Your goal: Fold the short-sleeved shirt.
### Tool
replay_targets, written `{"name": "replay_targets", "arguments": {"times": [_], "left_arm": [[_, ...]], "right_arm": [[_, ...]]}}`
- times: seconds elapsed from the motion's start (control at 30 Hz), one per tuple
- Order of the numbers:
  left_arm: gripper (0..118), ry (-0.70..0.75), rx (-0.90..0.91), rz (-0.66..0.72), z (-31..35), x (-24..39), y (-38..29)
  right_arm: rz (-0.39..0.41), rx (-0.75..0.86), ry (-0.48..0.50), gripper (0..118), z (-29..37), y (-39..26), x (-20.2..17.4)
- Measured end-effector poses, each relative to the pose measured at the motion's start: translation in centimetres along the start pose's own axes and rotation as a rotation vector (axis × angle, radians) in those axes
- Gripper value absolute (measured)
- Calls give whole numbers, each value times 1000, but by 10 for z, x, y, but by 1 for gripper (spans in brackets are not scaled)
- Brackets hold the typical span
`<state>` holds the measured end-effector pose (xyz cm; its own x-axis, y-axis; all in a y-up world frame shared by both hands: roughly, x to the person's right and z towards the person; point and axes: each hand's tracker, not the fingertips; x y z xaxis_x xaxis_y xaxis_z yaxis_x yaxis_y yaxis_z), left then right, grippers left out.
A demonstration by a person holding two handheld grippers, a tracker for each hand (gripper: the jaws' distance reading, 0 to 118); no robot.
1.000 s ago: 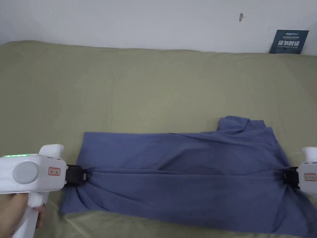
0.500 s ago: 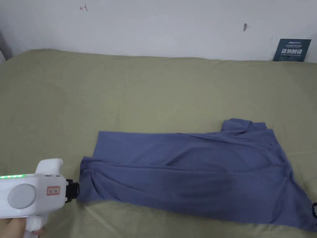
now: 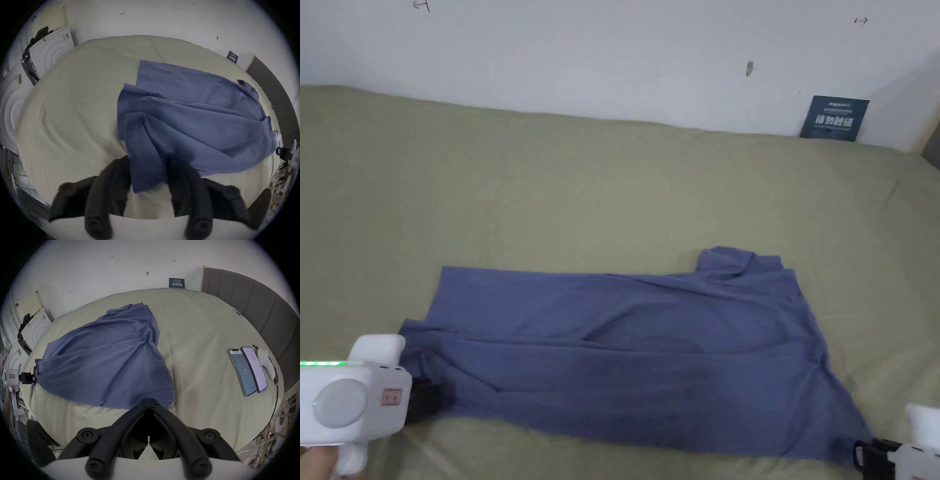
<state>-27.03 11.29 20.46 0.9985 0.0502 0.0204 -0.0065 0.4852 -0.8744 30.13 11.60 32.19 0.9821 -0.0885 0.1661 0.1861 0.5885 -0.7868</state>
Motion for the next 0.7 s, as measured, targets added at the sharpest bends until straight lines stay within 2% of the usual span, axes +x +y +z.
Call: {"name": "replay_targets", "arguments": {"times": [0.03,0.07,0.1,0.13,0.17,0.2,0.23,0.27,0.33,0.37,0.43,0.53,0.6,0.7], "left_arm": [[23,-11,1,-13,3,1,2],[20,-59,-4,-39,5,2,3],[16,-19,2,-44,5,4,3],[14,-18,5,-59,5,4,3],[11,-19,1,-64,4,4,4],[11,-30,2,-59,4,1,4],[11,-56,-3,-33,5,3,5],[11,-48,0,-26,5,3,5],[11,-47,2,-30,4,3,5],[11,-45,1,-34,3,4,5],[11,-43,0,-34,3,3,4],[11,-53,9,-16,9,1,2],[11,-53,17,-13,15,-1,2],[11,-54,31,-21,27,-3,0]], "right_arm": [[6,6,-4,0,0,0,-2],[12,6,3,0,-2,2,-2],[15,7,14,8,-4,5,-1],[14,9,16,39,-8,8,0],[12,11,15,101,-11,12,0],[13,6,18,116,-13,14,-4],[13,-31,25,109,-23,17,-3],[14,22,26,105,-27,21,-2],[27,-45,-4,105,-35,23,-13],[28,-42,1,94,-41,23,-12],[26,-67,4,40,-49,22,-10],[4,-54,34,7,-39,22,-5],[38,-53,21,6,-29,22,-11],[15,-32,24,6,-10,19,-8]]}}
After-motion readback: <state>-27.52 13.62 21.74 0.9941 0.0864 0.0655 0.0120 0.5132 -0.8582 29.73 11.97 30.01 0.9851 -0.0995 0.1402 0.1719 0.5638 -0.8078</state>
